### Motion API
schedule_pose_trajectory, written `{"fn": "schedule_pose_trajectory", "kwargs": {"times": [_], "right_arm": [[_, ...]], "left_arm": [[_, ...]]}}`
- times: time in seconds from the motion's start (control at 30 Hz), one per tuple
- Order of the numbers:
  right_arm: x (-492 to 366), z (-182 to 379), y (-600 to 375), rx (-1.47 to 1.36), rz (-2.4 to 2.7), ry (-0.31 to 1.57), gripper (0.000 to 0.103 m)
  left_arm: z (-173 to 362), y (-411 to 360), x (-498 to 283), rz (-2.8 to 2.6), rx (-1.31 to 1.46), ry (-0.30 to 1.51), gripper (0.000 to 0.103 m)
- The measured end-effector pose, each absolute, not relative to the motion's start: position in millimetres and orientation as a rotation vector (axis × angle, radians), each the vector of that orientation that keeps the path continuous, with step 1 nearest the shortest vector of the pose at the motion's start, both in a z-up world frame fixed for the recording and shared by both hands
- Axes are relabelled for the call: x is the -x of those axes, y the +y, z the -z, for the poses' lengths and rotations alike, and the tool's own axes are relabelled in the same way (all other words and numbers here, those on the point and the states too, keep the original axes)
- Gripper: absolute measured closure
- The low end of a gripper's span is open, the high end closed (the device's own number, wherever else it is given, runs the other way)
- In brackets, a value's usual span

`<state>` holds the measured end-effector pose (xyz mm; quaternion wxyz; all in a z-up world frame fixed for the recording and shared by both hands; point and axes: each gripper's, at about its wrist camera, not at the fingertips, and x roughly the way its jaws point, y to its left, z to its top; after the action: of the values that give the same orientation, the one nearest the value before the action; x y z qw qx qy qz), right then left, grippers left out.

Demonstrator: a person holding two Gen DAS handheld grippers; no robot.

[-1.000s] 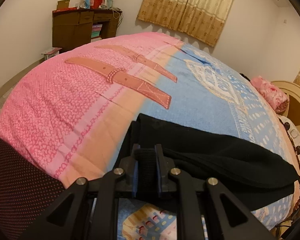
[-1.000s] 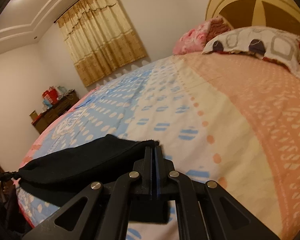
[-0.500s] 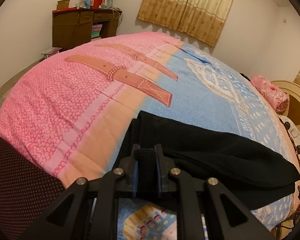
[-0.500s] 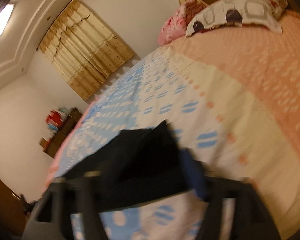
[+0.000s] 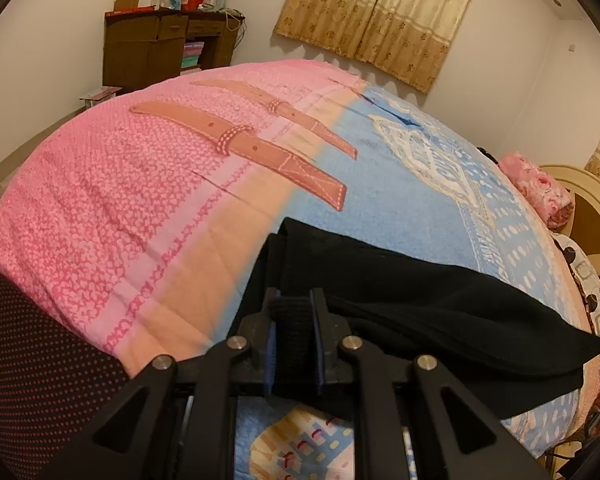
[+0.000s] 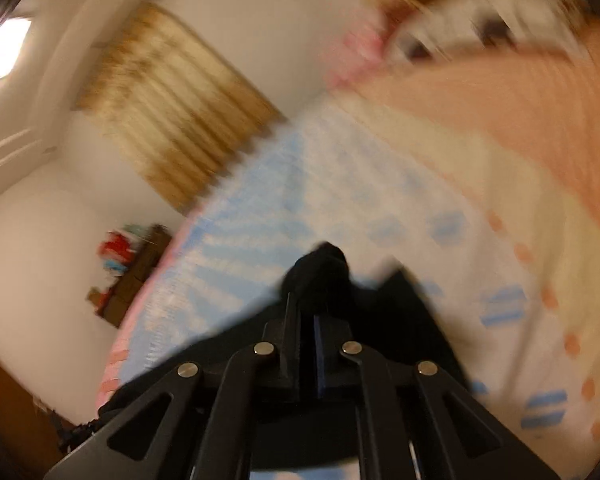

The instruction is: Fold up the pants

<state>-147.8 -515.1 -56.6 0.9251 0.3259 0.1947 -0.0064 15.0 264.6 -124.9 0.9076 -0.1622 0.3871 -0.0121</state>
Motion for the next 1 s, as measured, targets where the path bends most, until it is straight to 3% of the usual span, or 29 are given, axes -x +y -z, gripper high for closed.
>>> {"fn": "schedule_pose_trajectory", "kwargs": {"times": [0.13,0.3,0.6,1.0], "right_arm": [[171.5,38.7,-498.9,-0.56,-0.027,0.33,0.098],[181.2,98.2,-520.1,-0.668,0.063,0.47,0.098],[189.7,127.8,-519.8,-0.735,0.104,0.507,0.098],[194.4,109.0,-545.5,-0.801,0.112,0.401,0.099]], "left_arm": [[126.6,265.0,-17.4,0.03,0.336,0.806,0.086],[127.6,265.2,-21.8,0.034,0.327,0.828,0.085],[129.6,264.0,-24.2,0.03,0.303,0.845,0.085],[132.0,278.4,-23.8,0.052,0.363,0.826,0.085]]}}
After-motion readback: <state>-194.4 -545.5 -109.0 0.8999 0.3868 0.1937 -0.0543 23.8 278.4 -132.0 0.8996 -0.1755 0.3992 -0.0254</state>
